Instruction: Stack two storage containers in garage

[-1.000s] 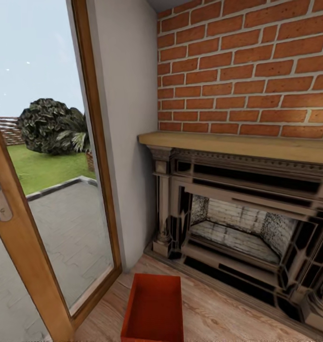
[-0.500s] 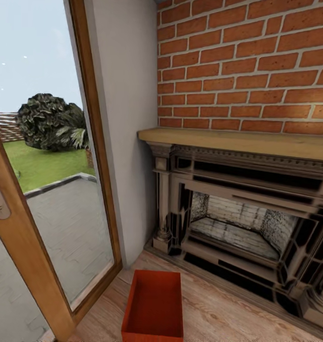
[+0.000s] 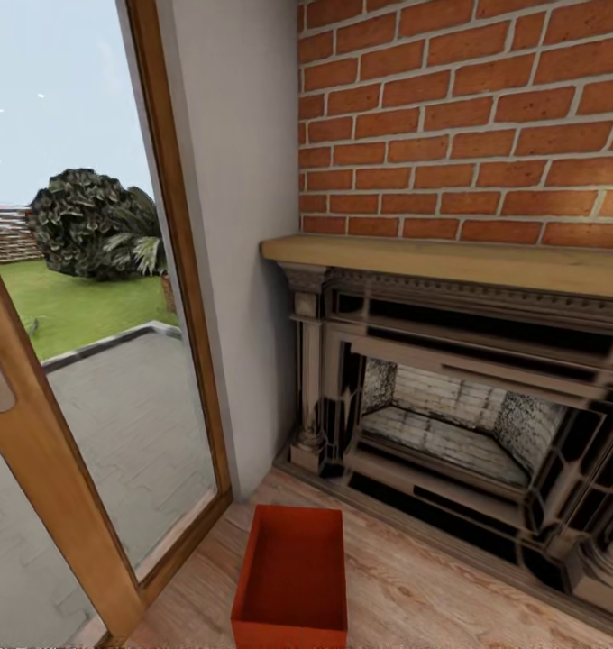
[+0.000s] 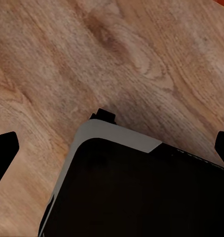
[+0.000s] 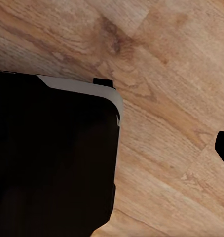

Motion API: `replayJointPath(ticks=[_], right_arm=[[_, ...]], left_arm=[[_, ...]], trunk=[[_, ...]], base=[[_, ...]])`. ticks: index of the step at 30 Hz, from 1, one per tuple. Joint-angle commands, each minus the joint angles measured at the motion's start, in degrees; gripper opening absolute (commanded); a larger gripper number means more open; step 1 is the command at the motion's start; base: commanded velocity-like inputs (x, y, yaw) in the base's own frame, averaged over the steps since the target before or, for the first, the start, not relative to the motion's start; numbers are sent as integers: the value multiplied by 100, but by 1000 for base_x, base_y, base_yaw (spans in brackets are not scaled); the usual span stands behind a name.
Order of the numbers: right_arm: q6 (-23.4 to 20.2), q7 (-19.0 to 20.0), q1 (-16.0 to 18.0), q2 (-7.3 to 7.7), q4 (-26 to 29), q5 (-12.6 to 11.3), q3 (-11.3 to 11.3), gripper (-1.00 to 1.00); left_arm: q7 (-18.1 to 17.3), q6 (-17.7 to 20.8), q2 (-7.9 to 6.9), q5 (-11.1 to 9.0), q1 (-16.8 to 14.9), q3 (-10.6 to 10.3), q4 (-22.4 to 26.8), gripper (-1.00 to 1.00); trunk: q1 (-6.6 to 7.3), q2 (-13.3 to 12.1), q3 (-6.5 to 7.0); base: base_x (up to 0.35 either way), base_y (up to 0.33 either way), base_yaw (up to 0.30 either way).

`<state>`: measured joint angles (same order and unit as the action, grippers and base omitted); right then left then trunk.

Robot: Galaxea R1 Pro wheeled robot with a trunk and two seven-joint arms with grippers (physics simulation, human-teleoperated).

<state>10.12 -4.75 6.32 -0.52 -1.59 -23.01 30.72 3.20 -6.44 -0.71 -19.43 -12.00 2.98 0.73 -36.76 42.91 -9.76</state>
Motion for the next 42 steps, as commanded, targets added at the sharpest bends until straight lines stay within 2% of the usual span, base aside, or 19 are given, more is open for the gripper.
replayJointPath(ticks=[1, 42], right_arm=[[28, -8, 6, -6, -17, -46, 48, 100], [29, -8, 5, -26, -17, -37, 57, 100]], left_arm=[[5, -16, 1, 0, -4, 27, -3, 100], [5, -16, 1, 0, -4, 27, -3, 100]], trunk=[[-1, 7, -18], [-1, 7, -397]], base=[[0, 0, 0], [0, 0, 0]])
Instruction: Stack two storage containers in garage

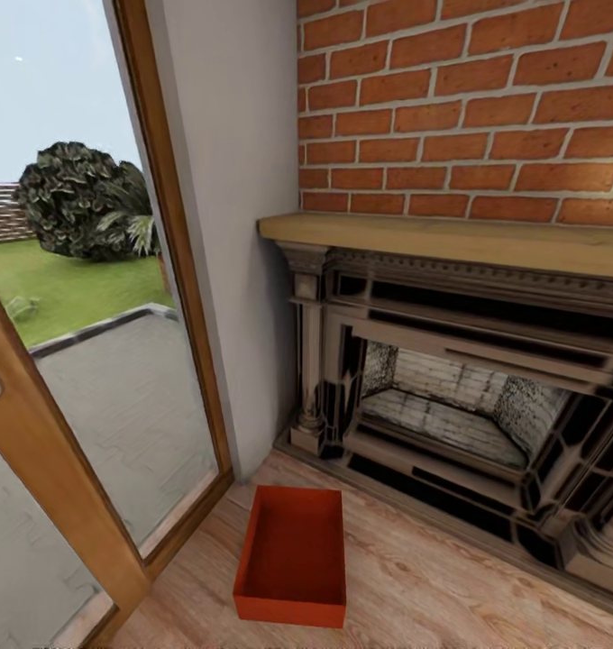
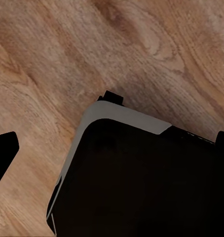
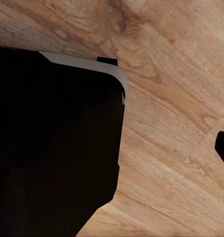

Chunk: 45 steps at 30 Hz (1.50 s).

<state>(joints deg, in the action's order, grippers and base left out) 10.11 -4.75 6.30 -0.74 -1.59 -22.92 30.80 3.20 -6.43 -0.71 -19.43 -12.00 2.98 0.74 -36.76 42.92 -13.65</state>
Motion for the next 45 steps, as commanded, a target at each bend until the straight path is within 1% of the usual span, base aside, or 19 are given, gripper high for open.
replayJointPath(ticks=[1, 45], right_arm=[[31, -8, 8, -5, -17, -46, 48, 100], [26, 0, 4, -14, -17, -46, 49, 100]], left_arm=[[5, -16, 1, 0, -4, 27, -3, 100], [5, -16, 1, 0, -4, 27, -3, 100]], trunk=[[-1, 6, -17], [-1, 6, -424]], base=[[0, 0, 0], [0, 0, 0]])
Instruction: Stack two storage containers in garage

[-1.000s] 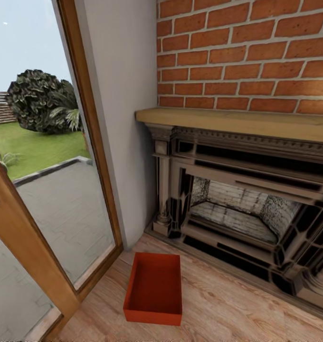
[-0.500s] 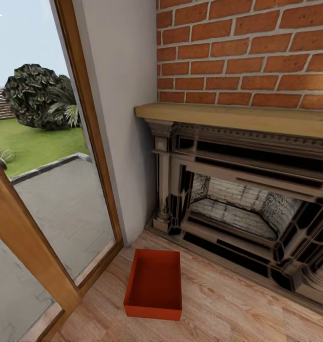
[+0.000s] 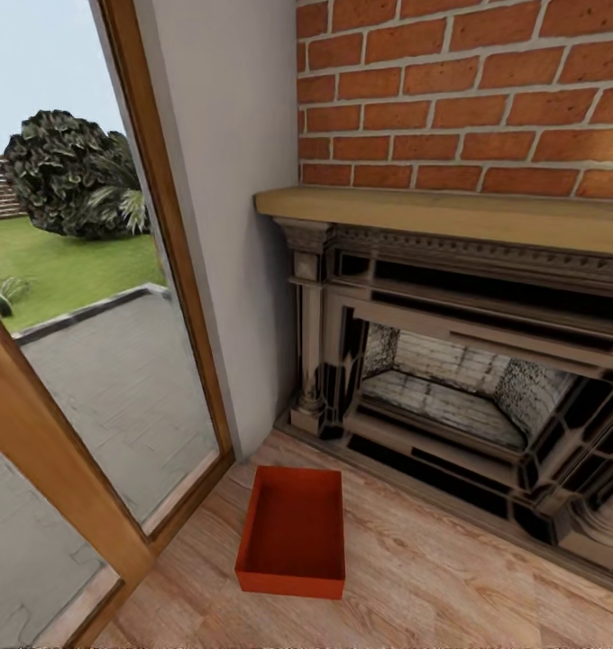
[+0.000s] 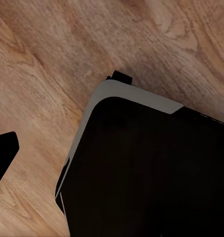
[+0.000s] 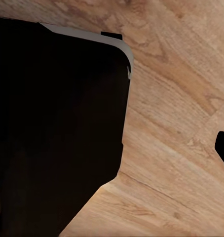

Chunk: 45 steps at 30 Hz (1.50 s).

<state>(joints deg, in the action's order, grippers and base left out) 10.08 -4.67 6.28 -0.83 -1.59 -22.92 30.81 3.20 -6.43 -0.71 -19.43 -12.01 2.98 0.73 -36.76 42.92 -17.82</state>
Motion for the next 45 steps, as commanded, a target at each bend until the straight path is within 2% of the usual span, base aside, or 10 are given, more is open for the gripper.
replayJointPath(ticks=[1, 45], right_arm=[[29, -8, 6, -5, -17, -46, 48, 100], [32, -8, 5, -9, -17, -46, 48, 100]], left_arm=[[5, -16, 1, 0, -3, 27, -3, 100], [5, -16, 1, 0, -3, 27, -3, 100]], trunk=[[-1, 6, -16], [-1, 6, -423]], base=[[0, 0, 0], [0, 0, 0]])
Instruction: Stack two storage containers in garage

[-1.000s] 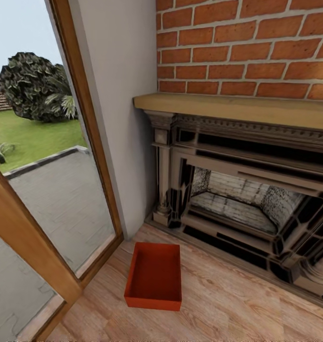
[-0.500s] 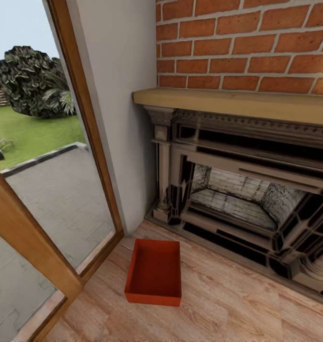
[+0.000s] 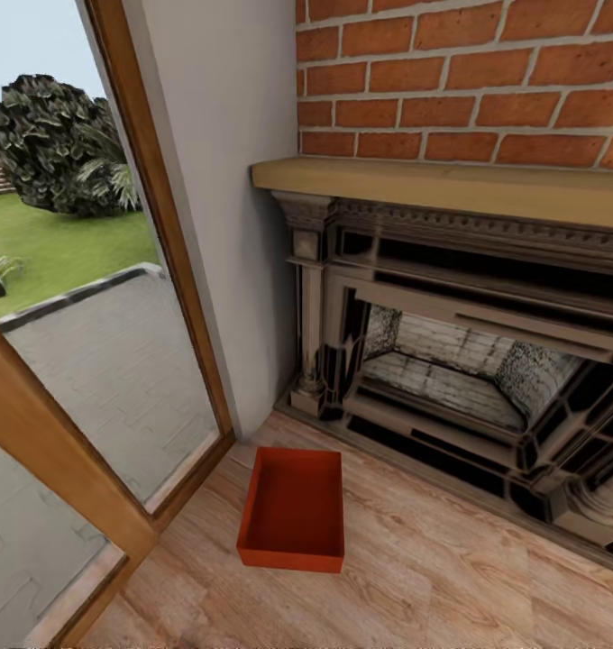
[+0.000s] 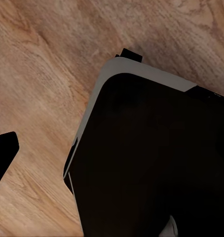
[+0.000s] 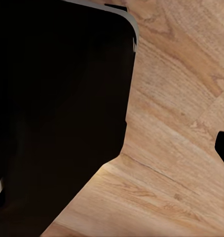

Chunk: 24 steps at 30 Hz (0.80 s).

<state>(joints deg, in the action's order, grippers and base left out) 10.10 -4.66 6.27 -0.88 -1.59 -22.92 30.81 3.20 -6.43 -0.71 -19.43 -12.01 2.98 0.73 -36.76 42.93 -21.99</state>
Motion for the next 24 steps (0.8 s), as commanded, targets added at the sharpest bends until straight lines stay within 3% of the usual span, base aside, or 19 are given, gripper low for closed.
replayJointPath(ticks=[1, 24], right_arm=[[29, -8, 6, -4, -17, -46, 48, 100], [35, -27, 6, -9, -24, -46, 48, 100]], left_arm=[[5, -16, 1, 0, -3, 27, -3, 100], [5, -16, 1, 0, -3, 27, -3, 100]], trunk=[[-1, 5, -16], [-1, 5, -229]], base=[[0, 0, 0], [0, 0, 0]])
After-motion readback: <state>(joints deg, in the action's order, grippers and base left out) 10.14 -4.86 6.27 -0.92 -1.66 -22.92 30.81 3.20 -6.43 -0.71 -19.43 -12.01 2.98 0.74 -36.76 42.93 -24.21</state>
